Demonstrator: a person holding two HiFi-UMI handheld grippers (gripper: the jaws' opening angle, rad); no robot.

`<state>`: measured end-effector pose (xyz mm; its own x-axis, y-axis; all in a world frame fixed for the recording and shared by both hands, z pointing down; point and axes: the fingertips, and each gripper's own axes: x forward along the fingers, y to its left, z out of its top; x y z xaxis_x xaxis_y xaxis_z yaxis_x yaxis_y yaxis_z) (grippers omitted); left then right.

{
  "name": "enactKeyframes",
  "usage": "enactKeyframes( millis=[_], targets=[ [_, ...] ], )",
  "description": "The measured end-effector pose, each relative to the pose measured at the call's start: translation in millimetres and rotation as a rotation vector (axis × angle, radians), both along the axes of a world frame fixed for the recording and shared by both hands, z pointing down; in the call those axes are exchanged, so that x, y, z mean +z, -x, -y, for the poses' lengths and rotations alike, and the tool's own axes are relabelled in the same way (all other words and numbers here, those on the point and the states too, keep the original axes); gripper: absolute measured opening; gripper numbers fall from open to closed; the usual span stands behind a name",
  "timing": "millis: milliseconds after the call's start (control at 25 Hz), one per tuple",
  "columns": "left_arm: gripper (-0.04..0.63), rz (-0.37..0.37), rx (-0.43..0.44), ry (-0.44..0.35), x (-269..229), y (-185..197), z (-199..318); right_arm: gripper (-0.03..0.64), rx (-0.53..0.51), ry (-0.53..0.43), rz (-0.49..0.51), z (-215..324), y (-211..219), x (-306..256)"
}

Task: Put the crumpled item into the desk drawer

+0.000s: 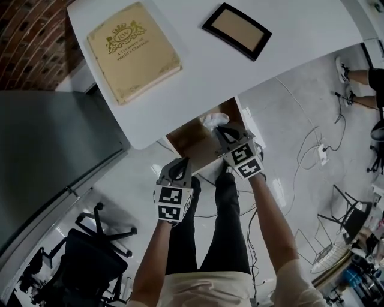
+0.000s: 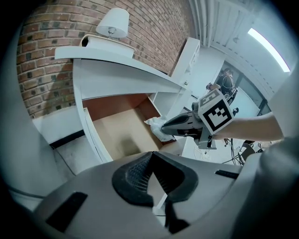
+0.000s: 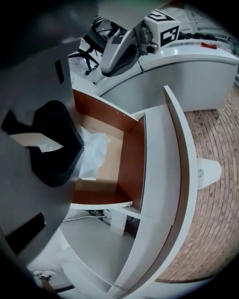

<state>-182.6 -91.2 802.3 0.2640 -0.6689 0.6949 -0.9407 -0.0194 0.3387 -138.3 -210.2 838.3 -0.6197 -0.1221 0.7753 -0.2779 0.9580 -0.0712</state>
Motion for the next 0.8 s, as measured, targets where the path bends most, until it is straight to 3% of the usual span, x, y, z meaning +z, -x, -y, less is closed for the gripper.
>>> enactKeyframes(
  millis=[520,800],
  targets=[
    [0.015,-0.023,0.004,-0.013,-12.0,-3.5,-7.9,0.028,-0.374,-0.053,-0.212,-10.4,28.1,64.3],
    [0.015,-0.025,-0.05,0.042,7.1,14.9,-35.1,0.03,-0.397,-0.021,-0.221,-15.3,40.8,72.3]
  ],
)
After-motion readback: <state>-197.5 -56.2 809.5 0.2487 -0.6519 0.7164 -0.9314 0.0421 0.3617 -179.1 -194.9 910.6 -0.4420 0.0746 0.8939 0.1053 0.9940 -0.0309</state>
